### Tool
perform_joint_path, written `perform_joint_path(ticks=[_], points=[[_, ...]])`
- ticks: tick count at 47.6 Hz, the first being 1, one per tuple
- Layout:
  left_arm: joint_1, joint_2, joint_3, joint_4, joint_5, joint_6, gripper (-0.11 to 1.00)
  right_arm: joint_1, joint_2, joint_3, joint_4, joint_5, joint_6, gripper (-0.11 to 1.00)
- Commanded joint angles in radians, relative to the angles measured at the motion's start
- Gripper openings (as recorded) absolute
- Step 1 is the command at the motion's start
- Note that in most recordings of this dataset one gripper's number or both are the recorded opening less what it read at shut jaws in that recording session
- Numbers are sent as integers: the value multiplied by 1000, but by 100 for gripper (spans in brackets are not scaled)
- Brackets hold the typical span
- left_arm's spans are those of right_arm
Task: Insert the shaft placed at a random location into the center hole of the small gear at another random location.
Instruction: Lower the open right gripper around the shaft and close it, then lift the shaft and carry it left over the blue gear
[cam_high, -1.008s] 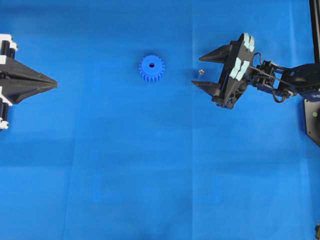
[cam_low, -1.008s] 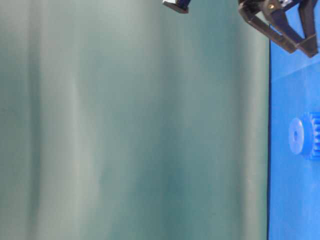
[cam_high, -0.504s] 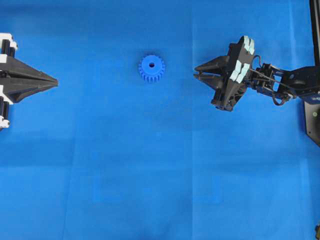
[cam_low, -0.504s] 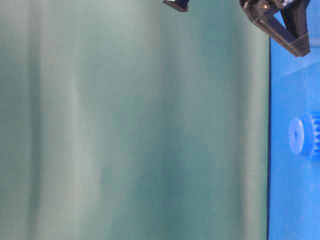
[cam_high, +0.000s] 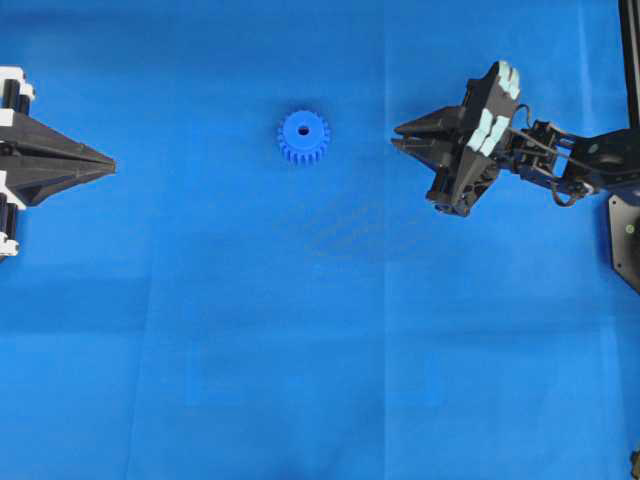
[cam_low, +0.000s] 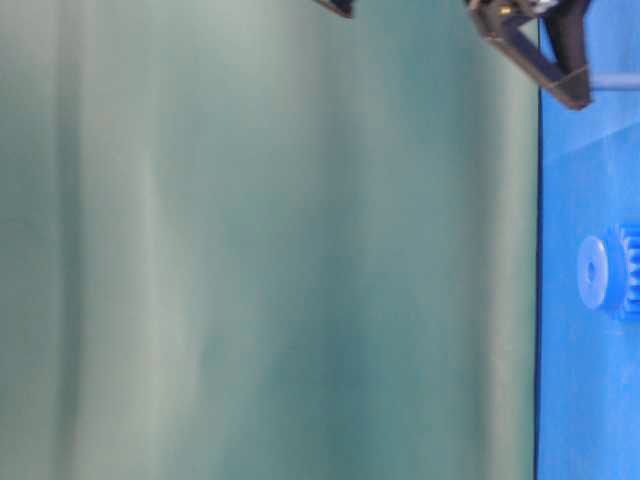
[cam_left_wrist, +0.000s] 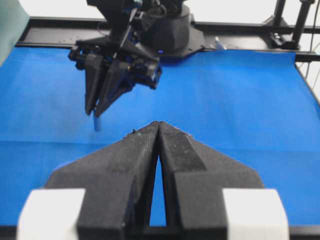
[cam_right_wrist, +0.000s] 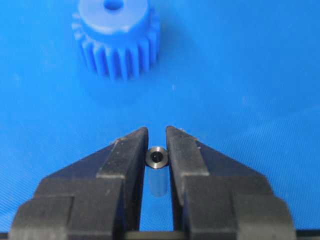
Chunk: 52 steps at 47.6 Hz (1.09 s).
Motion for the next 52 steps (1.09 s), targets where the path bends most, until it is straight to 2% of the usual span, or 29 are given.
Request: perform_joint_path(ticks=[1,13,19,32,52], points=[[3,5,-11,2,-5,0,0,-5,-72,-18,2,46,-3,2],[3,3,-11,2,-5,0,0,-6,-209,-41,-6,183,-21,2],[3,5,-11,3,-5,0,0,-6,-216,-48,-5,193,-38,2],[3,5,-11,2,-5,0,0,-5,-141,-129,-5,201,-43,2],[3,3,-9,2,-5,0,0,-5,40,-385,-9,272,-84,2]])
